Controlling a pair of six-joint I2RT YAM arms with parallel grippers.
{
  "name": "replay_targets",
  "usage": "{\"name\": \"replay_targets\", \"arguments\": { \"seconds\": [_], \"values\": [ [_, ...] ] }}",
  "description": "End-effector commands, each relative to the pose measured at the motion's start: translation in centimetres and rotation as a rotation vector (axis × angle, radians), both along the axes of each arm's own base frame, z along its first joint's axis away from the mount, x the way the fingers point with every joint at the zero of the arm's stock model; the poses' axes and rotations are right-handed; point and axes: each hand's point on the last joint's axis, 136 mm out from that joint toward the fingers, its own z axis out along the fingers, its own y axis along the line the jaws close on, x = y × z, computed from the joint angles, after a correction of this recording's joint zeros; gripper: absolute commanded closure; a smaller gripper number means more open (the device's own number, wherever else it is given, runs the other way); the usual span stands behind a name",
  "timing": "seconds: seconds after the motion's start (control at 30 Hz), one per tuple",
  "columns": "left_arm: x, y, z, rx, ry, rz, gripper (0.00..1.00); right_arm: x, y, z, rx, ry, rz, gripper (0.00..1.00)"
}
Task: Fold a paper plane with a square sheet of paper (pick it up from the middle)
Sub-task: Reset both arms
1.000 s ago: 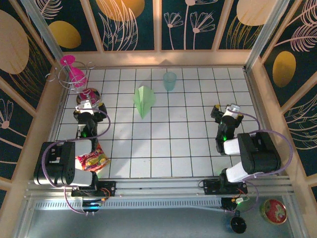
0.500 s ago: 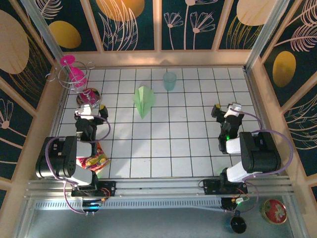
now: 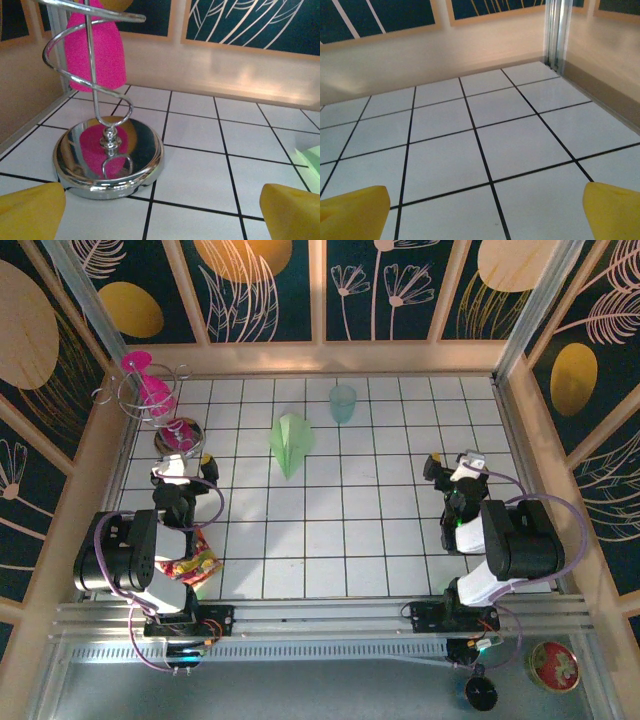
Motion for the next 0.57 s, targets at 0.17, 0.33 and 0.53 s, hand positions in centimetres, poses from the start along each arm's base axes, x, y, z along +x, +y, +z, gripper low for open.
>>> {"name": "replay_targets", "arguments": {
  "seconds": [0.17, 0.33, 0.53],
  "values": [
    [0.72, -1.73, 1.12, 0.043, -0.035, -0.112, 0.01, 0.09, -0.37, 1.27, 0.002, -0.057, -0.012, 0.01],
    [1.11, -1.14, 0.88, 0.039, -0.017, -0.072, 0.01, 0.07, -0.41, 1.27, 0.001, -0.058, -0.014, 0.01],
    [1.02, -1.15, 0.91, 0.040, -0.019, -0.066, 0.01, 0.02, -0.40, 1.31, 0.001, -0.060, -0.013, 0.01]
  ]
}}
